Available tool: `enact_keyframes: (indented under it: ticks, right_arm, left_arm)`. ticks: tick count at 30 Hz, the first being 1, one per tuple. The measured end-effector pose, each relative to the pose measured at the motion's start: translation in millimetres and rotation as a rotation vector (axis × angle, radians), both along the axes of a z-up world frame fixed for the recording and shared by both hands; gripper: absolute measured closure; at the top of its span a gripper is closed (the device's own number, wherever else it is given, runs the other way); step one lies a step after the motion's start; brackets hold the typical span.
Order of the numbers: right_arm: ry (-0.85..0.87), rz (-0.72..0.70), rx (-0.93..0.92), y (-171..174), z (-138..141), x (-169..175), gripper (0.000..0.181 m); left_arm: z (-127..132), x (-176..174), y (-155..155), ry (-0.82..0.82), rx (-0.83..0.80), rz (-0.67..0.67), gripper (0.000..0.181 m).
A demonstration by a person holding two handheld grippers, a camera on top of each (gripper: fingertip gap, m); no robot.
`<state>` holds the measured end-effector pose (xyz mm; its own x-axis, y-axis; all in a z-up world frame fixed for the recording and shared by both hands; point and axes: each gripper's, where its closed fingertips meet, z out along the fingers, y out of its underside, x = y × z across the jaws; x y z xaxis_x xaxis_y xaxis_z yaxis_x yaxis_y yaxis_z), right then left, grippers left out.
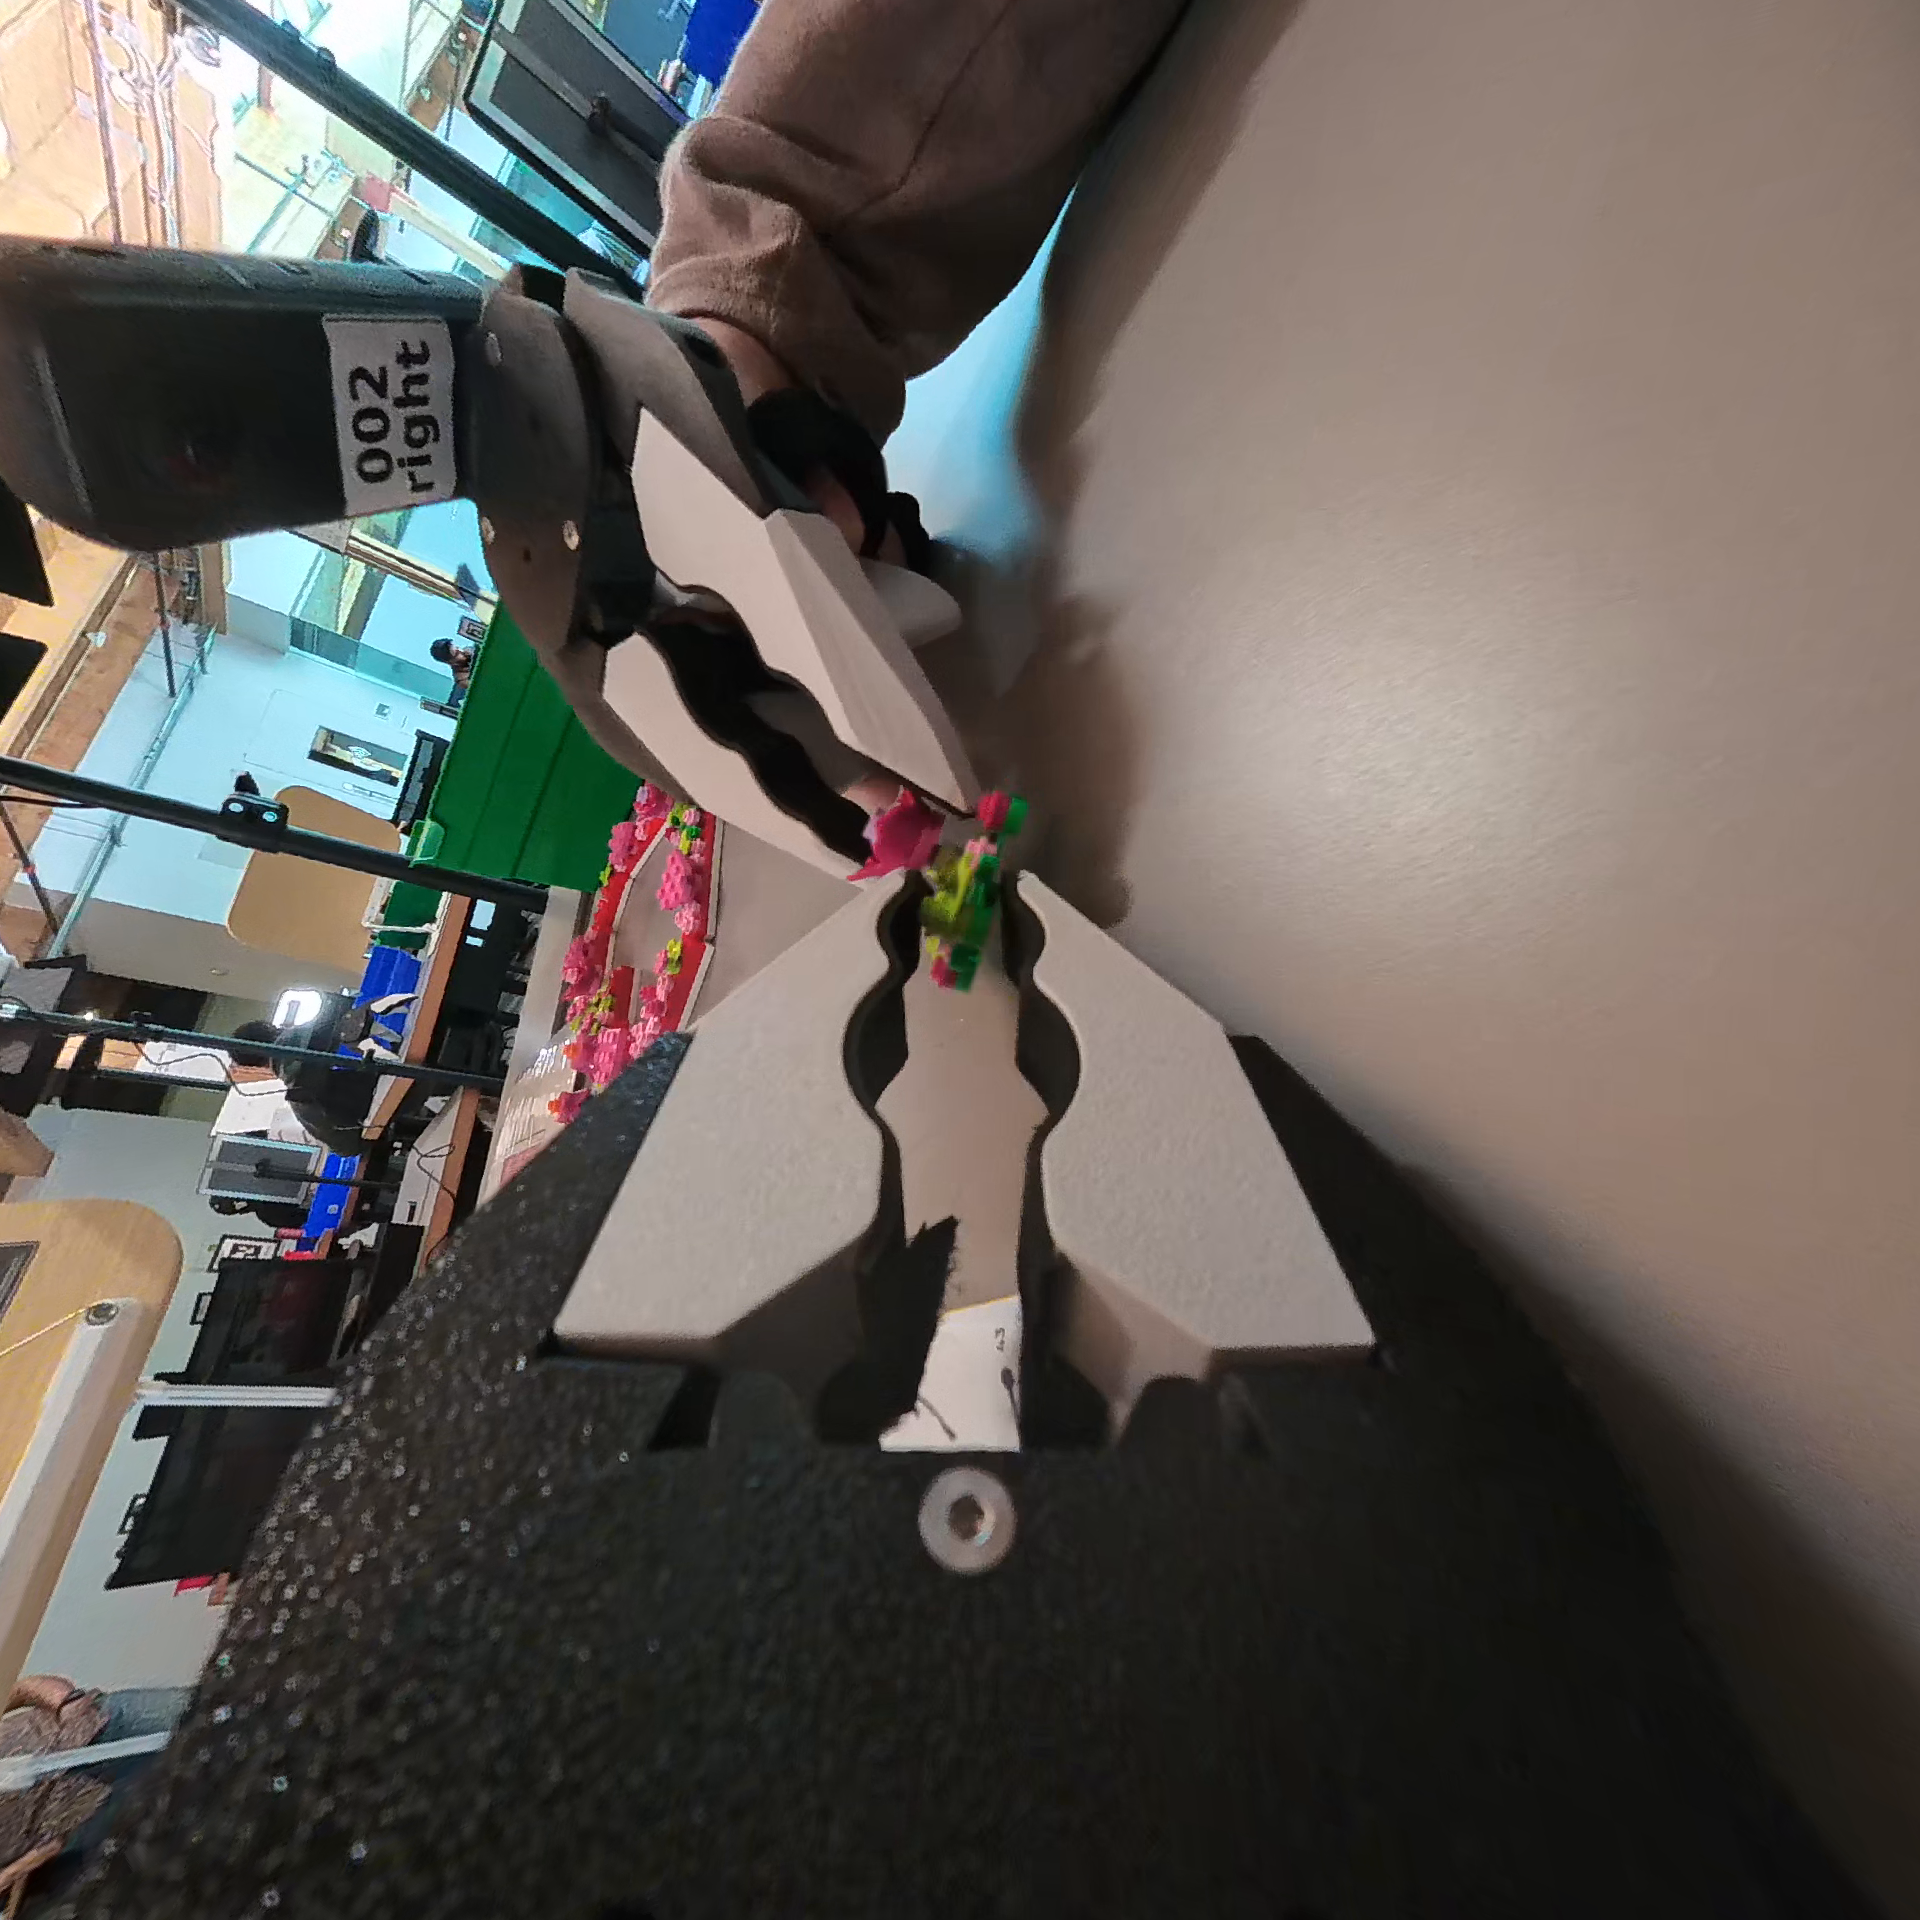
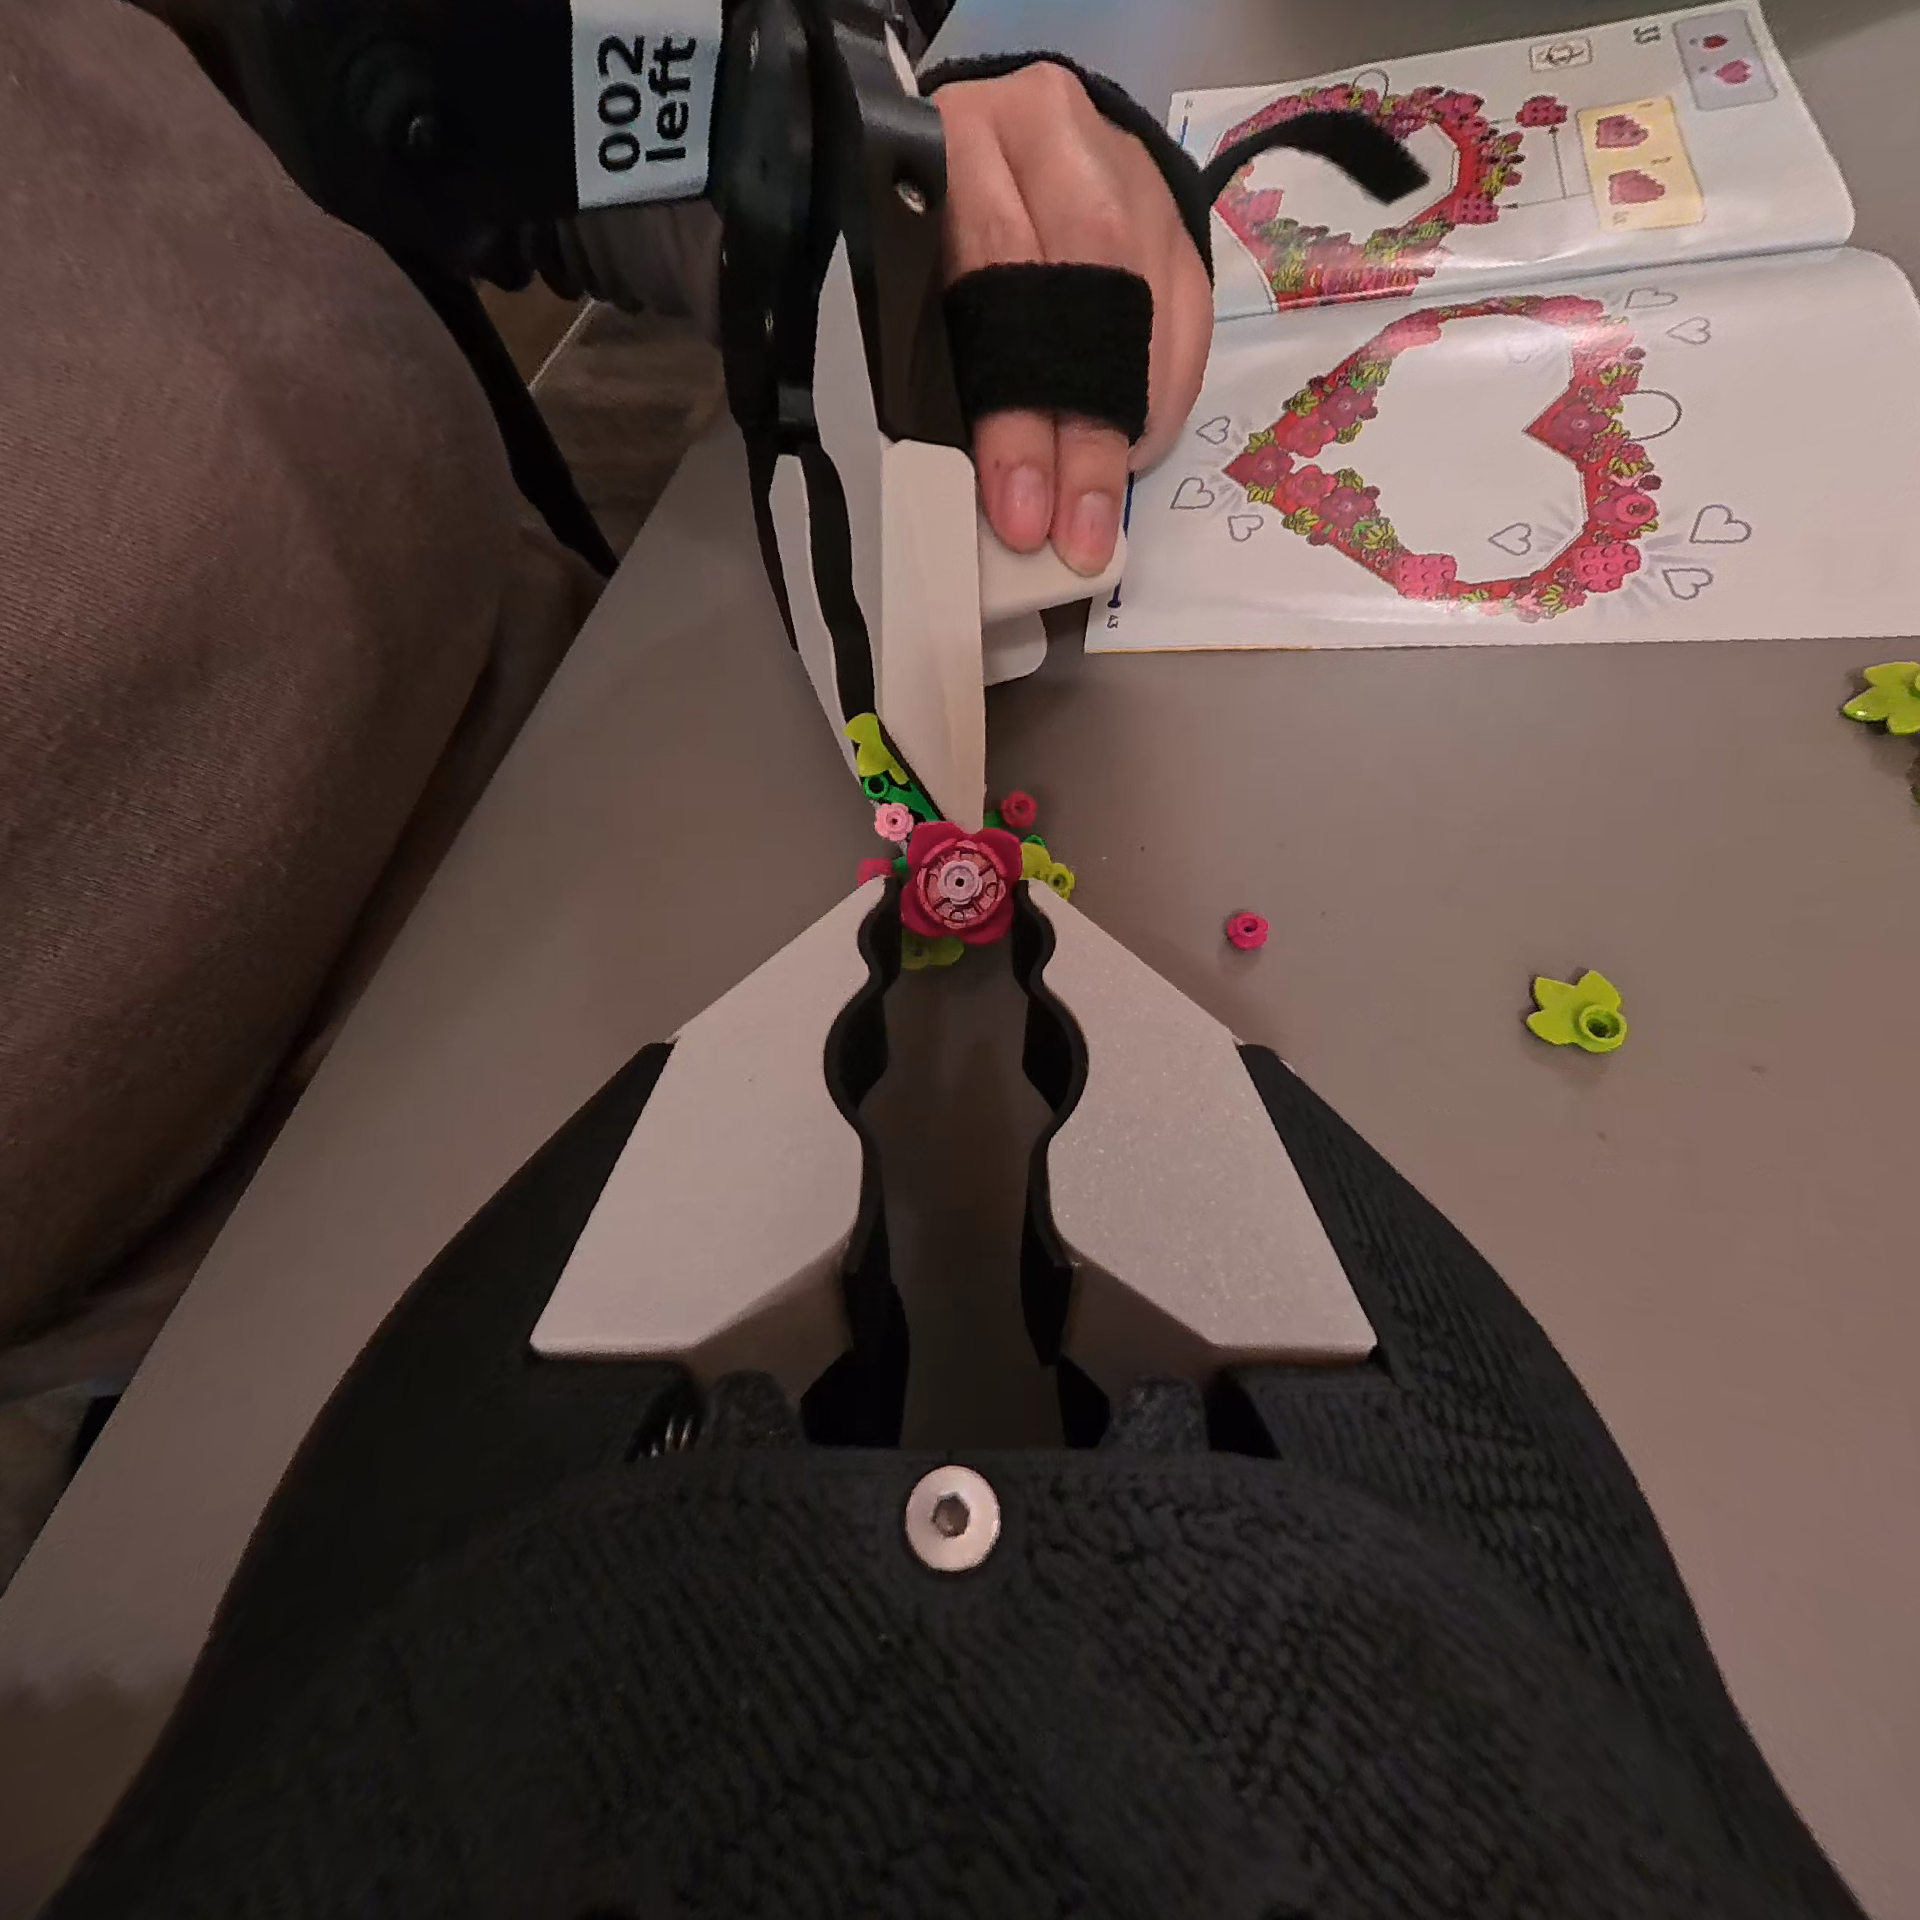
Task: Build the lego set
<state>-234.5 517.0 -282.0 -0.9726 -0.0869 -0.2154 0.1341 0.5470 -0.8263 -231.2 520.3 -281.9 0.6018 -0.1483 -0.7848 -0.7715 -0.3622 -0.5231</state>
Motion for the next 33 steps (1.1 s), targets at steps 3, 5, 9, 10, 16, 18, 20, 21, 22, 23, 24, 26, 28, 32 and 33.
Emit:
enact_keyframes:
  ticks: [3,5,9,10,16,18,20,21,22,23,24,26,28,32,33]
  right_arm:
    - [-0.007,0.003,0.007,-0.9,-1.0,-0.1,0.162]
    - [-0.014,0.008,0.005,-1.4,-0.7,-0.1,0.162]
    - [-0.033,0.013,0.002,-1.5,-0.1,0.2,0.162]
    - [-0.034,0.015,0.001,-1.5,0.1,0.3,0.162]
    - [-0.055,0.006,-0.019,-1.7,3.3,-2.2,0.162]
    - [-0.068,0.011,-0.018,-1.7,3.3,-1.7,0.162]
    - [-0.073,0.013,-0.015,-1.7,2.9,-1.4,0.162]
    - [-0.073,0.014,-0.017,-1.8,3.0,-1.3,0.162]
    - [-0.073,0.011,-0.018,-1.7,3.2,-1.7,0.162]
    - [-0.074,0.006,-0.017,-1.8,3.0,-2.4,0.162]
    - [-0.074,-0.002,-0.01,-2.0,2.0,-3.6,0.162]
    - [-0.071,-0.007,0.003,-2.2,0.0,-4.2,0.162]
    - [-0.07,-0.007,0.003,-2.3,0.0,-4.0,0.162]
    - [-0.08,-0.01,0.006,-2.3,-0.5,-3.7,0.162]
    - [-0.082,-0.011,0.009,-2.1,-0.9,-3.4,0.162]
  left_arm:
    - [-0.3,0.4,-0.2,0.0,0.0,-0.001,0.169]
    - [-0.4,0.8,-0.5,-0.002,0.001,-0.003,0.17]
    - [-0.5,1.0,-0.8,-0.001,0.003,-0.003,0.17]
    - [-0.4,1.0,-0.9,-0.001,0.004,-0.003,0.17]
    - [0.3,-0.2,-1.3,-0.01,0.015,0.005,0.17]
    - [0.5,-0.3,-1.4,-0.011,0.017,0.006,0.17]
    - [2.0,-2.4,-1.3,0.0,0.027,0.017,0.166]
    - [2.2,-3.4,-1.4,0.005,0.027,0.022,0.164]
    - [2.4,-4.0,-1.4,0.002,0.029,0.025,0.164]
    - [3.4,-4.8,-1.3,0.003,0.035,0.029,0.161]
    - [3.8,-5.3,-1.2,0.005,0.037,0.032,0.16]
    - [3.6,-5.4,-1.1,0.005,0.035,0.032,0.16]
    - [3.4,-5.4,-1.2,0.002,0.035,0.032,0.161]
    - [2.4,-6.2,-1.2,0.013,0.029,0.037,0.163]
    - [1.7,-5.8,-1.3,0.017,0.025,0.035,0.164]
